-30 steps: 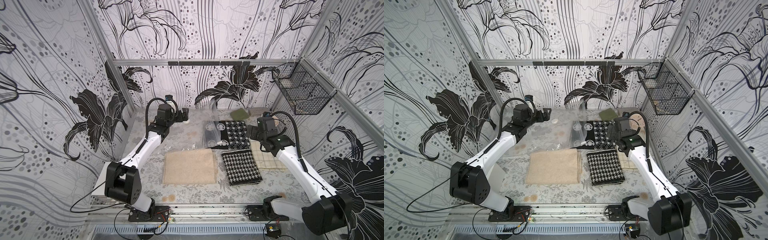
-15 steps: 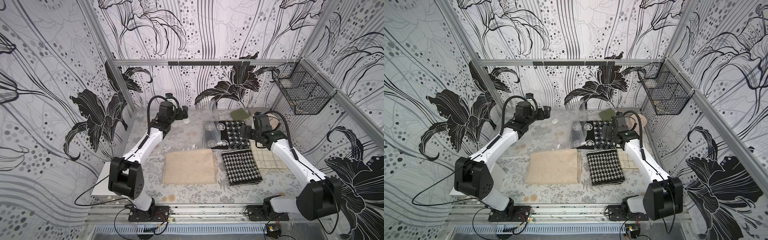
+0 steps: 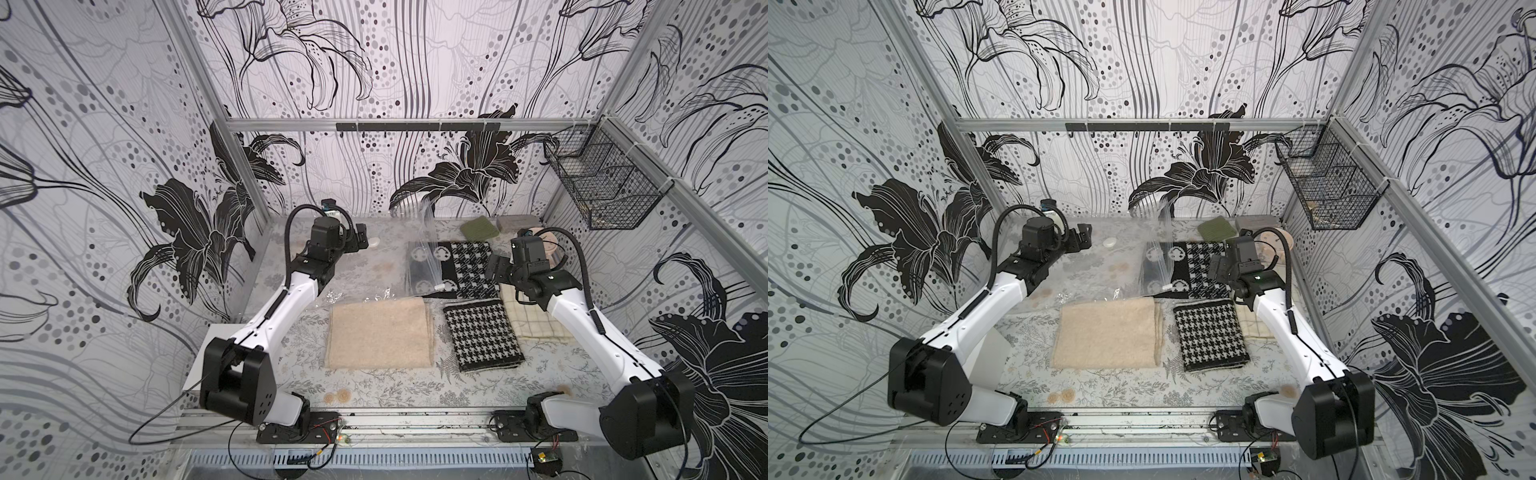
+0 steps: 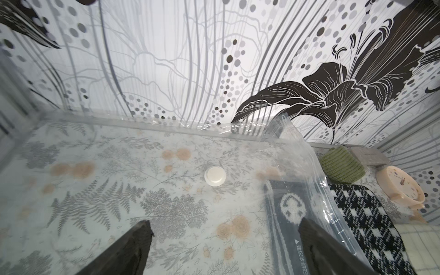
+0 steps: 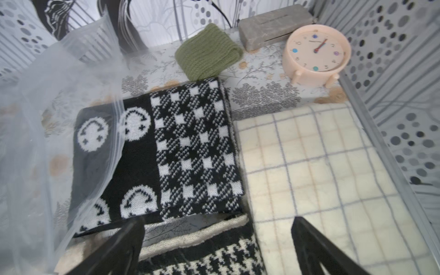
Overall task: Take the scarf out of the vacuum bag
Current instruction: Reset both arms
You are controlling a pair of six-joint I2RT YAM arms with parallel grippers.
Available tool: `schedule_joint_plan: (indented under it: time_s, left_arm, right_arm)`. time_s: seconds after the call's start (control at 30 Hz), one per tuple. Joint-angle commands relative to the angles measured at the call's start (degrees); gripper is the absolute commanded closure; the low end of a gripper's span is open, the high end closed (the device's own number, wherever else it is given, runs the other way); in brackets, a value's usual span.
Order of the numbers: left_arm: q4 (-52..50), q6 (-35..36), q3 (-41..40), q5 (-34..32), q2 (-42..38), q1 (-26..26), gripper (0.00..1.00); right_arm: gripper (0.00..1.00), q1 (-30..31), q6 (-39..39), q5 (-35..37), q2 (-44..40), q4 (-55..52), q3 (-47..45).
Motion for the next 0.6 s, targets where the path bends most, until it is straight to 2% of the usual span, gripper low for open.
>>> schedule_joint_plan:
  time_s: [0.0, 0.1, 0.3, 0.47, 0.57]
  left_arm:
    - [0.67, -0.23, -4.92, -7.27, -6.89, -0.09, 0.01]
    - [0.52, 1.0, -8.57, -8.98, -10.45, -0.11, 0.01]
    - [-1.98, 1.41, -8.06, -8.63, -9.08, -0.08, 0.01]
    - [0.66, 5.01, -8.02, -6.0, -6.01, 0.95, 0.01]
    - [-1.97, 5.37, -6.67, -1.17, -4.0, 2.67, 0.01]
  right_arm:
    - [0.0, -0.37, 4.1, 7.95, -1.54, 0.61, -1.24]
    - [0.0, -0.33, 5.14, 12.37, -1.28, -0.84, -1.05]
    - [0.0, -0.28, 4.62, 18.97, -1.77, -2.32, -1.43]
    - [0.0, -0.29, -0.47, 17.76, -4.41, 1.62, -4.79]
    - [0.0, -0.36, -3.21, 14.26, -5.22, 3.61, -5.87]
